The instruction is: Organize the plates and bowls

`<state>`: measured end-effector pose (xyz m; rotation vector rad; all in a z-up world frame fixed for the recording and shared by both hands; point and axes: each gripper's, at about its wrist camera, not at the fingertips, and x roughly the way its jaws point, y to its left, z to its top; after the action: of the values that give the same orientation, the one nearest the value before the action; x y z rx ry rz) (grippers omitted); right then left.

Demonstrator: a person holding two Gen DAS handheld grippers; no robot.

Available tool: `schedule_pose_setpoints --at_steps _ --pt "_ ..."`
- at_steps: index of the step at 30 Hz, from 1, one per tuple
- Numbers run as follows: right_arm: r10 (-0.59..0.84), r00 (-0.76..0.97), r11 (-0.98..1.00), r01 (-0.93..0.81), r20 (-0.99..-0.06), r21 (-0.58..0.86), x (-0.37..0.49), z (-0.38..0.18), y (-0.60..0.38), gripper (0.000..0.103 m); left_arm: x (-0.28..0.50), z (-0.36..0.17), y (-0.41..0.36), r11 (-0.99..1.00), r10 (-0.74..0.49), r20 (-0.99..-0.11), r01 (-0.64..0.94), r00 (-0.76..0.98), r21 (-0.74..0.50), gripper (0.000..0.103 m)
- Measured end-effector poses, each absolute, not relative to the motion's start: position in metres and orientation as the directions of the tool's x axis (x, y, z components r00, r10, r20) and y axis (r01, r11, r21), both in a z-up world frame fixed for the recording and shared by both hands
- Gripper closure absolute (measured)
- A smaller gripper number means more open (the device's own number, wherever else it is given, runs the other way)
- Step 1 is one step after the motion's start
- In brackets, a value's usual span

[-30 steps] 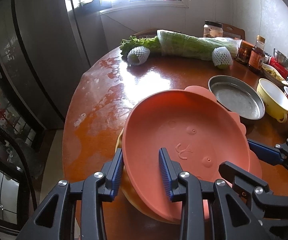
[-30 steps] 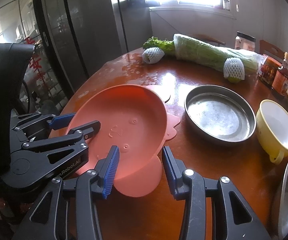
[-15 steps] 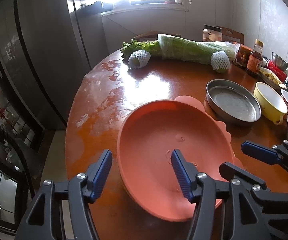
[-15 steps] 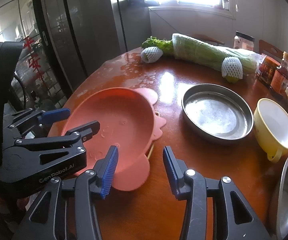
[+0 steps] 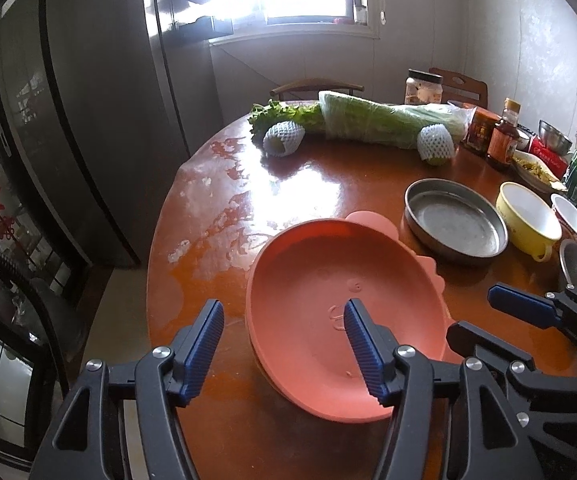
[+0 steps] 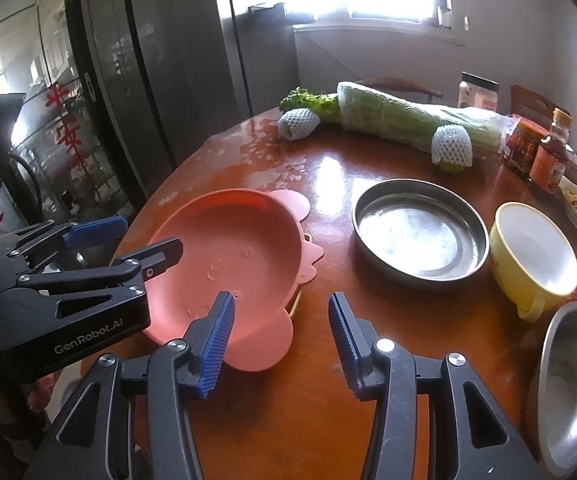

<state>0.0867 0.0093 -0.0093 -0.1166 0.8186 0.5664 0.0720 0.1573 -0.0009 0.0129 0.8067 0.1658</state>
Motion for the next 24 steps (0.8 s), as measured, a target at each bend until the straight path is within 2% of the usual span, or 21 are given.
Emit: schedule_pose_setpoints --at_steps 24 --pt "0.414 0.638 0.89 -0.432 -0.649 0.144 0.064 0.029 -0.054 0.042 0.054 0.037 0.099 0.995 0.1 -0.656 -0.06 0.748 0.083 0.038"
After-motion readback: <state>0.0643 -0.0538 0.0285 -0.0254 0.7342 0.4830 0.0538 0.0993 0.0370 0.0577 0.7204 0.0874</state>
